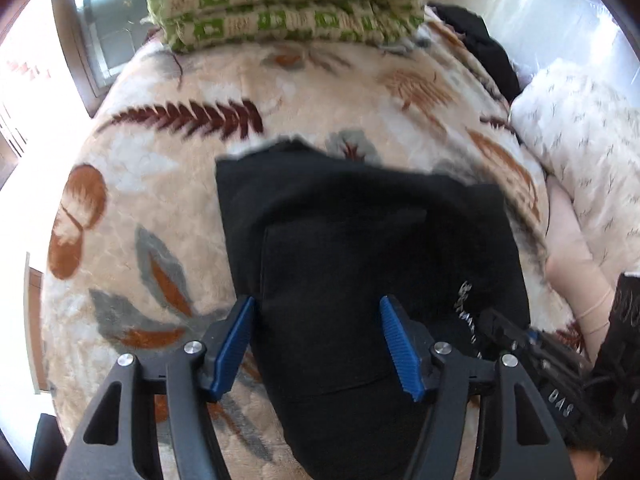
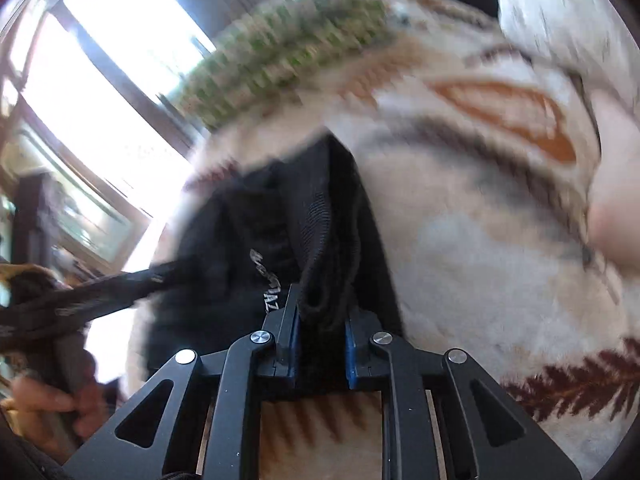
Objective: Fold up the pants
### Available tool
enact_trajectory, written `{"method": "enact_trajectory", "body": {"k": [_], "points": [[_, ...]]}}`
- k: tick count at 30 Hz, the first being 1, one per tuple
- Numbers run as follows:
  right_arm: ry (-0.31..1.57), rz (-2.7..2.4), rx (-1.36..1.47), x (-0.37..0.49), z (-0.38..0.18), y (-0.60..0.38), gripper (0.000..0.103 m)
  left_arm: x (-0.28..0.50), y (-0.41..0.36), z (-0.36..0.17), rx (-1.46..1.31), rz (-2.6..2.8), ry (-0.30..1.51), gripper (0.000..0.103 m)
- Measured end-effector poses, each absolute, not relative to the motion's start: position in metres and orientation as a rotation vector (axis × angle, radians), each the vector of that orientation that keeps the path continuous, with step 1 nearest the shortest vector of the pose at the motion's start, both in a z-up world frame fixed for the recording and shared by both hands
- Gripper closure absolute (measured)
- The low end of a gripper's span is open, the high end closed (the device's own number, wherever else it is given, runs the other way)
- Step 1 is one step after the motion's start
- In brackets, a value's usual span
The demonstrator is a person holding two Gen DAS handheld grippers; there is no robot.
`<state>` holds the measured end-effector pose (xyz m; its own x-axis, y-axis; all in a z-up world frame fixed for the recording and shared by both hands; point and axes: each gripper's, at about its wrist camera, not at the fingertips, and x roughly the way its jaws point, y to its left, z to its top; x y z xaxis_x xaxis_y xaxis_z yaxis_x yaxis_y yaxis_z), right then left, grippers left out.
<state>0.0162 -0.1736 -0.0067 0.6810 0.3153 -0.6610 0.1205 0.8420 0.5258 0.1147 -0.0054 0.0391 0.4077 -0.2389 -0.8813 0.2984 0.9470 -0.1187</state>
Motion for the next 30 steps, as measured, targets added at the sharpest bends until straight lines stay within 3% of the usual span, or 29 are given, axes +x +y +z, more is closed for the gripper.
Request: {"method": "enact_trajectory", "body": {"k": [3,8,12,16,20,25,30], "points": [[0.828,0.125,0.592,0.016,-0.001,-0.18,0.081,0.113,0.004,0.041,0.004,-0.35,1.083,0.036],[0.712,0.008,0.524,0.002,0.03,-0.19,0.046,0.109,0.012,0.062,-0.017,-0.365,1.028,0.038],[0.661,0.034,0.544,0.02,0.046,-0.201,0.04,0.118,0.015,0.072,-0.054,-0.378,1.009,0.038],[0.715,0.163,0.593,0.064,0.046,-0.205,0.052,0.13,0.009,0.065,-0.064,-0.374,1.031,0.038],[0.794,0.249,0.618,0.1,0.037,-0.199,0.088,0.142,0.004,0.052,-0.052,-0.341,1.065,0.038],[0.727,0.177,0.457,0.102,0.055,-0.187,0.092,0.148,0.008,0.043,-0.062,-0.328,1.07,0.038],[0.809,0.091,0.446,0.106,0.018,-0.191,0.092,0.146,0.01,0.031,-0.081,-0.333,1.066,0.035]]}}
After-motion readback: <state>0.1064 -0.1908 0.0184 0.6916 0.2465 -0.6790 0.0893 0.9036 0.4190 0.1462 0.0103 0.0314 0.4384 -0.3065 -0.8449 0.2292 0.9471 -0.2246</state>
